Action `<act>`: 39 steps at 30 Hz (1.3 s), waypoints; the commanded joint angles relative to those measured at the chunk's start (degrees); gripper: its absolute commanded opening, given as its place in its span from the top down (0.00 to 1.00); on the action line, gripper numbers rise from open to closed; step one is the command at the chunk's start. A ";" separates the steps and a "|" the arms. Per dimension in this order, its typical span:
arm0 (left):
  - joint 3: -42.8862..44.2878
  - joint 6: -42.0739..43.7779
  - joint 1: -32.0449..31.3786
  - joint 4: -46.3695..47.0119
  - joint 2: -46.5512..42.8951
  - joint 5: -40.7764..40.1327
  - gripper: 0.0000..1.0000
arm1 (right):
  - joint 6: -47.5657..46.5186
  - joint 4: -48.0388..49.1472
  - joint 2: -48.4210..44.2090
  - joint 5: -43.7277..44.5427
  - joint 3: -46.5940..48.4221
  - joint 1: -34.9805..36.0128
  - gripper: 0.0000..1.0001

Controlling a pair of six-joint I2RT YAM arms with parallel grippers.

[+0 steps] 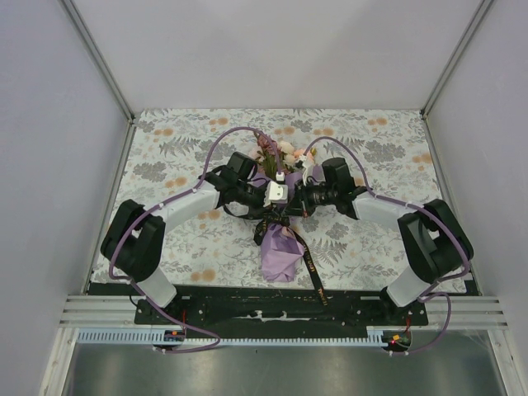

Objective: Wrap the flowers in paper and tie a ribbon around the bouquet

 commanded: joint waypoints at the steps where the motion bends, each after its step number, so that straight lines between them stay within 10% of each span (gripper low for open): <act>1: 0.78 0.41 -0.26 -0.17 0.38 -0.56 0.81 | -1.01 3.80 -3.75 -1.88 -1.55 -0.02 1.00; 11: 1.05 -1.26 0.71 0.63 2.40 -2.32 0.76 | -0.75 6.00 -5.69 -3.03 -4.81 -0.02 1.00; 22: 0.96 -1.26 0.71 2.03 0.56 0.76 0.98 | -1.80 5.03 -5.43 -2.24 -4.89 -0.03 1.00; 26: 1.57 -2.14 0.71 2.12 1.08 0.94 0.73 | -1.62 5.47 -5.34 -2.41 -4.81 -0.03 1.00; 39: 2.71 -7.14 0.71 5.72 0.91 3.83 0.69 | -1.54 5.48 -4.55 -2.32 -4.54 -0.03 1.00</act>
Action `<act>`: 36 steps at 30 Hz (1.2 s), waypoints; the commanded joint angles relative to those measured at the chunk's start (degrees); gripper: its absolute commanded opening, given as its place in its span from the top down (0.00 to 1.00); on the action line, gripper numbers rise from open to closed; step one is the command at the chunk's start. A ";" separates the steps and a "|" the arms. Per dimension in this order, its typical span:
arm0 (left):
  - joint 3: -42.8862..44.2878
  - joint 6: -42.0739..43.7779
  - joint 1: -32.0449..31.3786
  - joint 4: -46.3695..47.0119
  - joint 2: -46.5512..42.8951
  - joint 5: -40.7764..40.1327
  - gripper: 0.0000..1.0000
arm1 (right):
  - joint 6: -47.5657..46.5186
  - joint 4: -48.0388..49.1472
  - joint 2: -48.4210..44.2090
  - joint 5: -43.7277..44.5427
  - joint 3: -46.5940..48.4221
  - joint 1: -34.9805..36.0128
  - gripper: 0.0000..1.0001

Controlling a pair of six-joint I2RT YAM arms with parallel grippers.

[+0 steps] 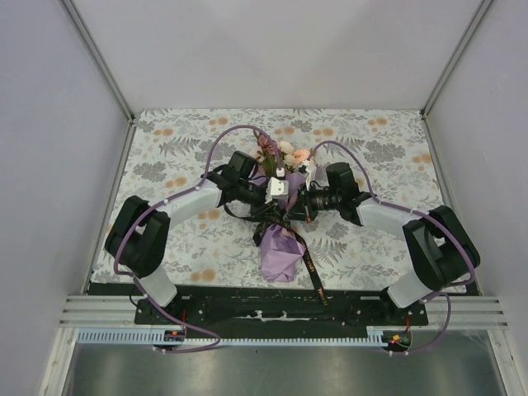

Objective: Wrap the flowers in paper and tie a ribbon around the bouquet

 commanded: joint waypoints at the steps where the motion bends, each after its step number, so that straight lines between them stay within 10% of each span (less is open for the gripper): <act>1: 2.45 -3.82 0.07 3.86 -1.34 4.01 0.69 | -0.95 2.20 -0.74 -0.90 0.27 0.00 1.00; 36: 1.84 1.80 0.16 -2.55 3.22 4.81 0.55 | -1.12 4.39 -1.71 -0.90 -0.79 0.00 1.00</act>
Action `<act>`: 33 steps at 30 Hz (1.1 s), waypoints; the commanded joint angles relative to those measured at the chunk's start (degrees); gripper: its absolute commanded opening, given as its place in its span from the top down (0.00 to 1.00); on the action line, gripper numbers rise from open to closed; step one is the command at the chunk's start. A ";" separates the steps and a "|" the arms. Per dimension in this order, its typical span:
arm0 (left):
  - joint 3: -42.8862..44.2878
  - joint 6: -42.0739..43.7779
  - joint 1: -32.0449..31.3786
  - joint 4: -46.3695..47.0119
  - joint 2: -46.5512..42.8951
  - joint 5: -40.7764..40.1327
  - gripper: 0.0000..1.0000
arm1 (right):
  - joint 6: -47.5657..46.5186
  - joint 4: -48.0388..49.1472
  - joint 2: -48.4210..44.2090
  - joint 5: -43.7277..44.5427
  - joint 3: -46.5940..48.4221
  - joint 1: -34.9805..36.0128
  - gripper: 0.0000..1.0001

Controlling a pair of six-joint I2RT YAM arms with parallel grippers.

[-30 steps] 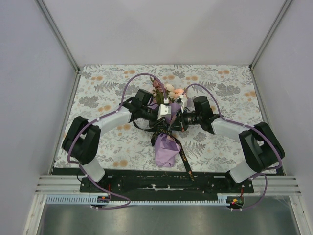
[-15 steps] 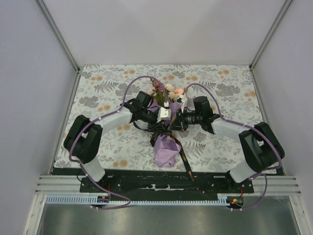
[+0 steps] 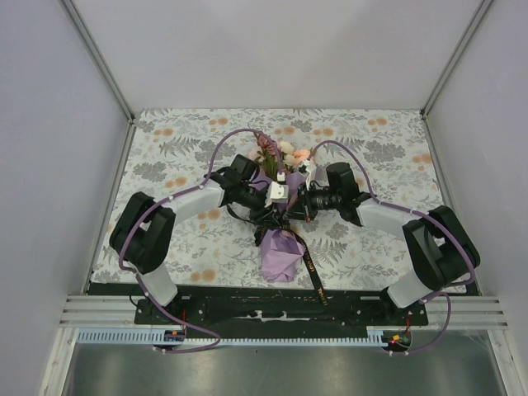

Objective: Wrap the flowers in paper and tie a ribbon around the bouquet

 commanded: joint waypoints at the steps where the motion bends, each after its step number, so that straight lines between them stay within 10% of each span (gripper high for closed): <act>1: 1.97 -0.10 0.16 0.88 1.48 1.72 0.54 | -0.84 3.17 -1.80 -1.10 -0.92 0.08 1.00; 6: 2.85 -1.60 0.07 1.77 2.18 1.54 0.47 | -0.58 3.52 -1.62 -1.36 -1.10 0.00 1.00; 14: 2.67 -0.81 0.60 1.59 0.34 2.86 0.85 | -2.51 2.03 -2.42 -0.93 -1.63 0.00 0.97; 25: 2.94 1.91 0.51 0.36 -1.86 2.60 0.98 | -8.75 -7.11 -2.24 0.31 1.80 -0.79 0.53; 33: 2.76 4.90 -0.01 -0.52 -2.13 1.10 0.98 | -9.99 -10.62 -4.61 -2.15 6.01 -1.58 0.46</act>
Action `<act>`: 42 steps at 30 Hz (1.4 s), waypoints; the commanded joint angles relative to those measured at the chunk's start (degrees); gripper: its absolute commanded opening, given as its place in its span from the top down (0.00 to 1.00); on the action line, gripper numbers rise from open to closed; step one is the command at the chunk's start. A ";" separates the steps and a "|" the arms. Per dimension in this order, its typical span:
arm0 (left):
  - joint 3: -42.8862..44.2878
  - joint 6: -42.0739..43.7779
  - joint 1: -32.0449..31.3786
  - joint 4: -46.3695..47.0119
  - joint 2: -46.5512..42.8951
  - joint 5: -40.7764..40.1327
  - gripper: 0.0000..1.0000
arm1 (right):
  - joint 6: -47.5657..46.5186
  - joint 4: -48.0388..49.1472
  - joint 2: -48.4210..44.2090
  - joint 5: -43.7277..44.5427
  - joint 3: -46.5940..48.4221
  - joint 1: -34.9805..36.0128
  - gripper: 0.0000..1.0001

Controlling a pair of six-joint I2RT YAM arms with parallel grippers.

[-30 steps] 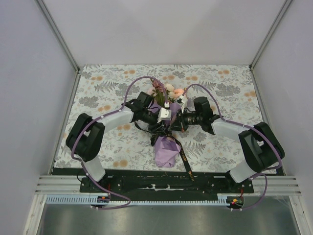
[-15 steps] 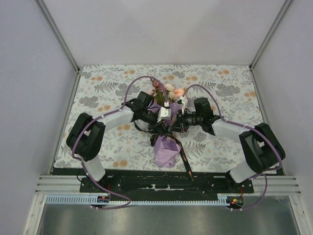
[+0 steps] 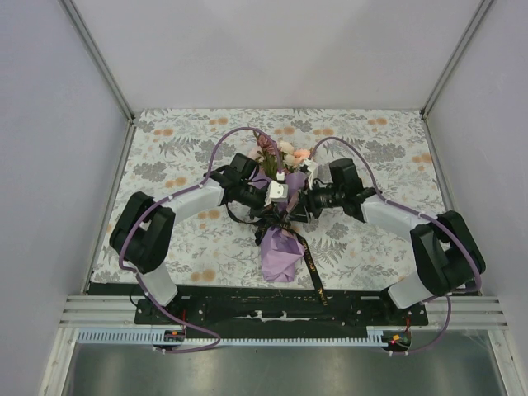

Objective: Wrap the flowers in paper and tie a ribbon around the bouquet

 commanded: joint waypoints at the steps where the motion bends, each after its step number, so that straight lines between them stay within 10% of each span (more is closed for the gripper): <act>1: 1.84 3.74 -0.43 -0.63 -2.83 0.25 0.98 | -0.89 -1.34 -2.10 -2.59 4.82 -0.40 0.46; 16: 2.46 4.54 -0.69 -0.63 -2.92 -0.45 0.98 | 1.49 -1.96 5.99 -2.33 8.51 1.00 0.54; 27: 2.28 2.61 -0.61 0.86 -3.00 -1.06 0.98 | 1.23 -4.41 7.04 -3.30 9.48 1.53 1.00; 34: 1.40 2.51 -0.43 1.39 -4.14 -1.68 0.98 | 0.26 -5.47 5.82 -3.30 8.87 1.44 1.00; 39: 0.70 -0.55 0.97 1.83 -6.07 -2.12 0.60 | 1.40 -5.38 5.46 -1.72 8.95 1.35 1.00; 42: -0.61 -3.45 4.04 1.66 -9.75 -2.21 0.54 | 2.19 -5.21 4.59 -0.75 8.78 1.00 1.00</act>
